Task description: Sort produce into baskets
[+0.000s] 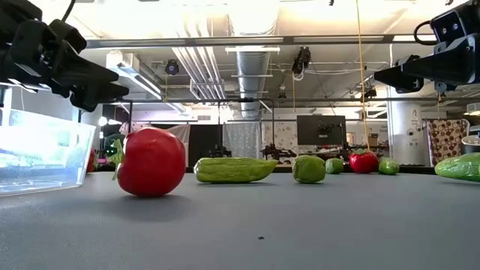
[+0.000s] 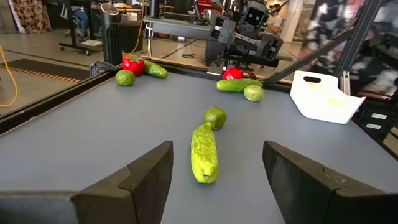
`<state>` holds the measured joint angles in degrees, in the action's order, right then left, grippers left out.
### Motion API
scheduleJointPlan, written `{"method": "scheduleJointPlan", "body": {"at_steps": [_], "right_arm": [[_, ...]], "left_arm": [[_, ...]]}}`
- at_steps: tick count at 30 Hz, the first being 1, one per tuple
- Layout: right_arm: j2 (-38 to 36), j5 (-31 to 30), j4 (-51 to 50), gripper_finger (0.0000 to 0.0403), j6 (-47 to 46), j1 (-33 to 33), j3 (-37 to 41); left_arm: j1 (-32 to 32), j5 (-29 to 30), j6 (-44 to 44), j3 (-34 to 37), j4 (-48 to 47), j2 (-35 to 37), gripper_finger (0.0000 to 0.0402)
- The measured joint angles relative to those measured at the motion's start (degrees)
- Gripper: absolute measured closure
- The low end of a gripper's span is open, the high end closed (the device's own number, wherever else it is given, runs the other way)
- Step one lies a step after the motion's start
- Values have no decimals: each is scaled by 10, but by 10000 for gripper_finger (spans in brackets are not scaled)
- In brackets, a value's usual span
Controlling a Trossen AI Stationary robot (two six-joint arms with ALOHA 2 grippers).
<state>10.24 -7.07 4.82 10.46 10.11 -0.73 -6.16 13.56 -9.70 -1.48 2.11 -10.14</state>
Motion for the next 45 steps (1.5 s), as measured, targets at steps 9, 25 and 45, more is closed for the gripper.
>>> {"method": "scheduleJointPlan", "body": {"at_steps": [9, 25, 45], "right_arm": [[0, 0, 0, 90, 0, 0, 0], [0, 0, 0, 90, 0, 0, 0], [9, -35, 7, 90, -655, 0, 0]], "left_arm": [[0, 0, 0, 0, 0, 0, 170], [0, 0, 0, 0, 0, 0, 170], [0, 0, 0, 0, 0, 0, 170]]}}
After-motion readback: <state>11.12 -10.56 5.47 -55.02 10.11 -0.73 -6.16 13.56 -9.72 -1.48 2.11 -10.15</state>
